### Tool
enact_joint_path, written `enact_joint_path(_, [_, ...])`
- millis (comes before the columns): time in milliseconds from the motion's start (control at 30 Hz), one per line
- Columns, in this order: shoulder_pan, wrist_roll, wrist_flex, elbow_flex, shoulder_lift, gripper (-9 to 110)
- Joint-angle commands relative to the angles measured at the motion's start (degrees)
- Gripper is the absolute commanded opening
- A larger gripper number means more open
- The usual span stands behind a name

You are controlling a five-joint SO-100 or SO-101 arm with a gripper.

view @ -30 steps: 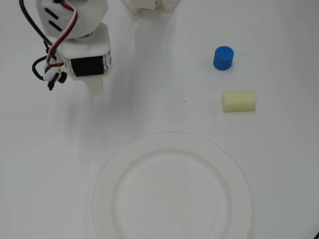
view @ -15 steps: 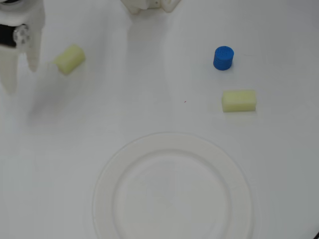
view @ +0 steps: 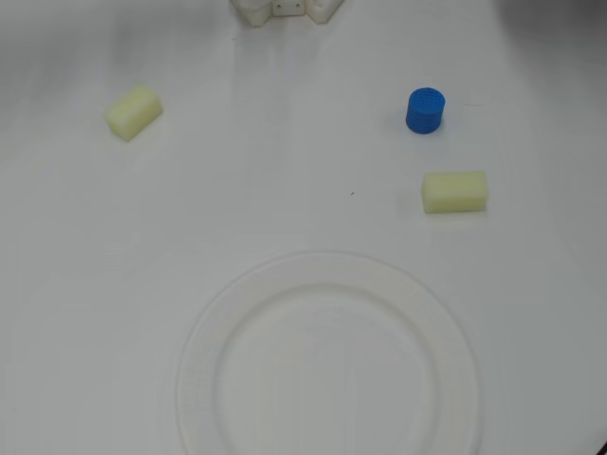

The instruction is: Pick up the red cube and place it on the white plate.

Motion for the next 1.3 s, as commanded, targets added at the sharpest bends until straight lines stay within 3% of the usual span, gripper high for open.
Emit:
enact_joint_path(0, [4.2,-1.9,1.1,-6.0,-0.5,36])
enact_joint_path(167, [8.3,1.2,1.6,3.5,3.4,36])
enact_joint_path(433, [7.5,2.7,1.4,34.8,32.0,36])
enact_joint_path(533, [6.2,3.0,1.3,33.3,31.7,37])
enact_joint_path(833, [9.6,1.8,1.3,17.1,9.7,37])
enact_joint_path(1267, [8.4,0.6,1.3,9.8,2.4,36])
